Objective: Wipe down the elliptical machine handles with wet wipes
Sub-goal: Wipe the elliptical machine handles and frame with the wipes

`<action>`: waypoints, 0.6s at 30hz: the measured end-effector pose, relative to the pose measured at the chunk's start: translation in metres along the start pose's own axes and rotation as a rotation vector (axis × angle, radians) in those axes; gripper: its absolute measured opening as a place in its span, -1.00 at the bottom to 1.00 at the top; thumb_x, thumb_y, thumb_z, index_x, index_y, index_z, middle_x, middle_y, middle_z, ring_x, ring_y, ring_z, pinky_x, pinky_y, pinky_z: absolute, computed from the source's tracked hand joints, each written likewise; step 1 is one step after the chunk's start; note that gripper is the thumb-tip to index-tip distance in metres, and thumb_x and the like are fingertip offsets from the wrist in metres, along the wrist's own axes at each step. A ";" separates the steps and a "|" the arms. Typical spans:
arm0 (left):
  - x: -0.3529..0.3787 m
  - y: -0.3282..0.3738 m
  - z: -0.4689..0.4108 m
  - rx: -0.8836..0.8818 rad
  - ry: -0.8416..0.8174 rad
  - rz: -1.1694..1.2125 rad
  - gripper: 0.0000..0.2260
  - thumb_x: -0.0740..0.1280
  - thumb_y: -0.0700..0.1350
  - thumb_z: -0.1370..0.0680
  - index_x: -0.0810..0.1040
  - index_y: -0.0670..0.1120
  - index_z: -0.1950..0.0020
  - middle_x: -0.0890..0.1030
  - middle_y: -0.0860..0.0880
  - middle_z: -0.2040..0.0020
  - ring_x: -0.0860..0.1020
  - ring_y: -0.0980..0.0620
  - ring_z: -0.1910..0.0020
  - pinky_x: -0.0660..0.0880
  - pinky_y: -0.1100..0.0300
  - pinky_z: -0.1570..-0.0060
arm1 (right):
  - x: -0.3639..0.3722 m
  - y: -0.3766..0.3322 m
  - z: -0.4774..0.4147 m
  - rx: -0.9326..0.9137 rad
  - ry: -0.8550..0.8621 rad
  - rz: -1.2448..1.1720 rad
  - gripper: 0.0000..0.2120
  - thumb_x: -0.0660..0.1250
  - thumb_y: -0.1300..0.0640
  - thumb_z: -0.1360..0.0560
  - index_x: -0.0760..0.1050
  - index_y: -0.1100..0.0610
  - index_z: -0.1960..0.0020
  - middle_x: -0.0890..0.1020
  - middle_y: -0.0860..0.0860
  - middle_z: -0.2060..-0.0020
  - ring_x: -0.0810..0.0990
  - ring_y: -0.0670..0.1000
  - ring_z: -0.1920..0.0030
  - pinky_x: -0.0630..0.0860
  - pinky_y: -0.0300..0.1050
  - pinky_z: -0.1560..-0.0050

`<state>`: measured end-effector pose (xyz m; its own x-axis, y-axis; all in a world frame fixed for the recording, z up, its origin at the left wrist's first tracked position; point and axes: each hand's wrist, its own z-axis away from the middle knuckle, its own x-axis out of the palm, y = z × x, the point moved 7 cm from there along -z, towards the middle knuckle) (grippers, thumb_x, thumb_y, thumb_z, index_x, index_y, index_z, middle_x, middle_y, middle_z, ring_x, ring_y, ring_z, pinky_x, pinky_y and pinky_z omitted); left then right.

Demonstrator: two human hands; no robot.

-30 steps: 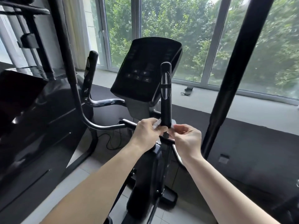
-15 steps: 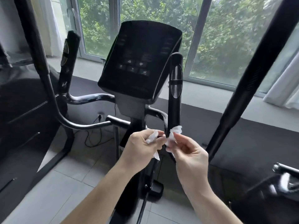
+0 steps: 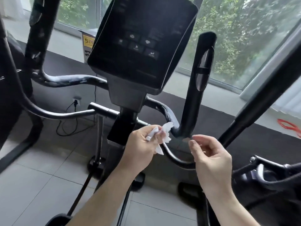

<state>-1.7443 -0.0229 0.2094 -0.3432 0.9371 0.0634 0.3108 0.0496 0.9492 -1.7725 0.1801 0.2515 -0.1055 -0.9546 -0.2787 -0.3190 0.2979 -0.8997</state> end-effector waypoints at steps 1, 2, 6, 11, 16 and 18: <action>0.000 -0.003 -0.006 -0.008 0.017 0.010 -0.85 0.41 0.06 -0.61 0.69 0.06 0.11 0.63 0.08 0.36 0.56 0.14 0.36 0.50 0.21 0.28 | -0.003 -0.004 -0.002 -0.041 0.045 0.034 -0.83 0.52 0.18 -0.53 0.64 -0.05 -0.04 0.68 -0.04 0.21 0.59 -0.12 0.26 0.51 -0.34 0.17; 0.001 -0.006 -0.011 -0.007 0.024 -0.001 -0.83 0.40 0.08 -0.61 0.68 0.05 0.11 0.60 0.00 0.37 0.53 0.12 0.37 0.50 0.11 0.29 | -0.002 -0.006 -0.004 -0.069 0.050 0.053 -0.76 0.53 0.15 -0.51 0.61 -0.05 -0.12 0.68 -0.06 0.16 0.61 -0.12 0.22 0.50 -0.37 0.15; 0.018 -0.008 -0.027 0.049 -0.048 -0.025 -0.83 0.39 0.07 -0.63 0.68 0.03 0.08 0.59 -0.21 0.31 0.54 -0.14 0.34 0.55 -0.12 0.21 | 0.020 -0.013 -0.005 -0.166 -0.024 0.039 -0.64 0.54 0.19 -0.51 0.62 -0.04 -0.27 0.71 -0.05 0.02 0.68 -0.01 0.12 0.58 -0.25 0.04; 0.030 -0.011 -0.041 0.163 -0.131 0.023 -0.86 0.36 0.01 -0.65 0.73 0.07 -0.02 0.61 0.07 0.23 0.61 0.10 0.22 0.57 0.16 0.14 | 0.026 -0.013 -0.008 -0.226 0.010 -0.038 -0.61 0.50 0.33 -0.51 0.66 -0.02 -0.25 0.71 0.01 -0.05 0.66 0.06 0.13 0.56 -0.23 -0.02; 0.024 -0.030 -0.072 0.299 0.018 -0.304 -0.73 0.36 -0.06 -0.67 0.62 -0.18 0.18 0.55 -0.03 0.27 0.52 -0.02 0.19 0.50 -0.01 0.13 | 0.028 -0.009 -0.008 -0.238 0.026 -0.087 -0.60 0.50 0.29 -0.49 0.64 -0.04 -0.27 0.68 -0.01 -0.01 0.61 -0.01 0.18 0.58 -0.19 0.03; 0.018 -0.037 -0.083 0.296 0.056 -0.325 -0.72 0.35 -0.09 -0.67 0.59 -0.18 0.20 0.55 -0.05 0.26 0.52 -0.05 0.20 0.51 -0.05 0.16 | 0.028 -0.006 -0.006 -0.219 0.038 -0.124 -0.61 0.49 0.26 -0.48 0.65 0.02 -0.28 0.66 0.03 0.04 0.57 -0.02 0.21 0.57 -0.23 0.09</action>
<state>-1.8355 -0.0362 0.2010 -0.5100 0.8366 -0.1999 0.4165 0.4435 0.7936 -1.7794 0.1517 0.2514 -0.0866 -0.9842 -0.1542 -0.5279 0.1766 -0.8308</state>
